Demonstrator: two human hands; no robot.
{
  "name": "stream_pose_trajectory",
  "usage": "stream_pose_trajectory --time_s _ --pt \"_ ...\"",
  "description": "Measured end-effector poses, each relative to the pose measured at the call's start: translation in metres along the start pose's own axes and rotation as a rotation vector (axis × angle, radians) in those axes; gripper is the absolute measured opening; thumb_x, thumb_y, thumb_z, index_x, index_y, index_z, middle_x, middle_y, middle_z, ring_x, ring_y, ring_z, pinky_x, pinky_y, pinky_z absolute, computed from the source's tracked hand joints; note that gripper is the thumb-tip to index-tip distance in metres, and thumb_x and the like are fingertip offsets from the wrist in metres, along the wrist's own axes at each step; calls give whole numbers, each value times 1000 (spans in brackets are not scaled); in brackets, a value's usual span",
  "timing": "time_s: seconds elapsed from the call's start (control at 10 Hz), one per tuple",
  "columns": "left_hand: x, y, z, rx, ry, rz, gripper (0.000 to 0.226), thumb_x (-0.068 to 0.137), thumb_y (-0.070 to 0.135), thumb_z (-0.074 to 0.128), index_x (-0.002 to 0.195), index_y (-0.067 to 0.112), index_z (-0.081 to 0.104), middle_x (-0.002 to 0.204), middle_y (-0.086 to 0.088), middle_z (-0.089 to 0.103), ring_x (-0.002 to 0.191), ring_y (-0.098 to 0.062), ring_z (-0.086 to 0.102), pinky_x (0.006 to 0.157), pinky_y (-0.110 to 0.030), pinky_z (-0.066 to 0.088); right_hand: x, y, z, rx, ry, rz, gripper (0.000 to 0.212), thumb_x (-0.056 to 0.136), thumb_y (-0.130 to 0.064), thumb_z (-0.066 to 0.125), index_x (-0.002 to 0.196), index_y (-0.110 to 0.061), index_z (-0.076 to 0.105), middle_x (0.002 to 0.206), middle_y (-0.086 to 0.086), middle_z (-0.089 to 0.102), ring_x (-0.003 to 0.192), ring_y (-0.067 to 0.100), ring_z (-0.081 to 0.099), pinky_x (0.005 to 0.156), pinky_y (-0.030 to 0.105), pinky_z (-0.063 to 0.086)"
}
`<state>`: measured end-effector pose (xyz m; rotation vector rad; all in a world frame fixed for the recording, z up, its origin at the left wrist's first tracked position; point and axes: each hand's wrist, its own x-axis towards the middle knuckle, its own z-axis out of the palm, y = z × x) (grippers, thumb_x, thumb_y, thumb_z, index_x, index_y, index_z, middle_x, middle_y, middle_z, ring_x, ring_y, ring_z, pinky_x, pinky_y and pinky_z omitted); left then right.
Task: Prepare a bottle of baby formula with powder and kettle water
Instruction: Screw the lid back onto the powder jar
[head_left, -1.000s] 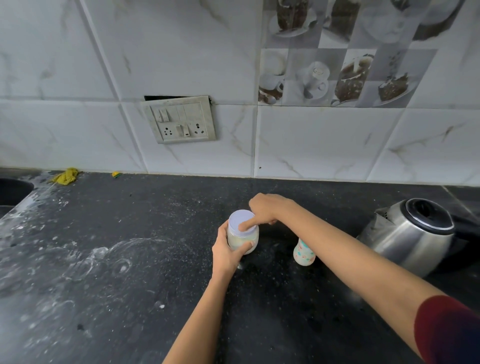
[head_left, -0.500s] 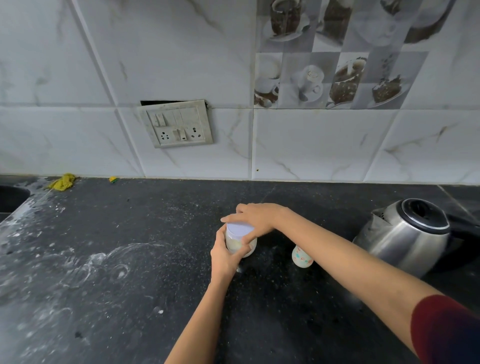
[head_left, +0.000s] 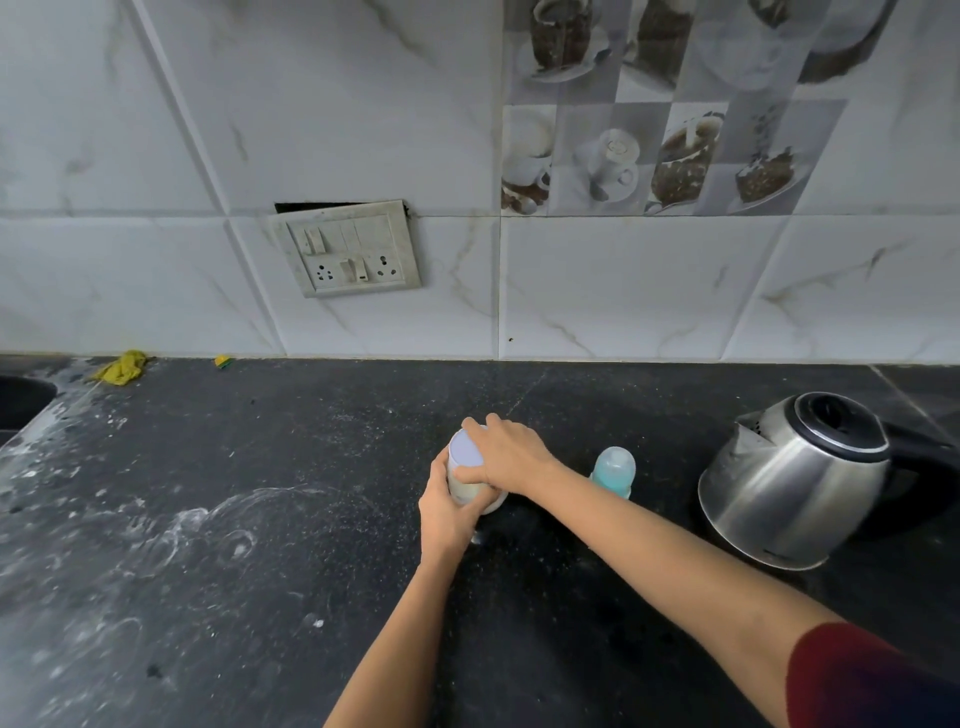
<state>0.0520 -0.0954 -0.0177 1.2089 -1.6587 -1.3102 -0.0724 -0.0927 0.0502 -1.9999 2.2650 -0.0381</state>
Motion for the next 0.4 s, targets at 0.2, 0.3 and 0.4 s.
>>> stream_pose_trajectory --time_s 0.2,0.3,0.4 --pt "-3 8 -3 65 -21 -1 78 69 38 81 136 30 41 116 12 60 98 -1 57 62 -10 44 -5 -17 8 199 6 324 89 83 -63 57 142 -2 33 133 14 47 117 29 54 86 36 46" --pt "-4 8 -4 101 -37 0 81 70 39 80 138 29 39 122 10 58 102 -6 56 69 -13 42 -17 -14 6 328 -2 390 107 80 -71 56 150 1 19 143 15 40 129 30 45 96 39 43" --pt "-1 10 -9 185 -91 49 97 66 42 82 145 26 28 138 5 49 122 -18 49 92 -32 45 -34 -6 -1 297 74 353 108 83 -69 55 152 3 13 150 17 34 136 31 36 103 40 40"
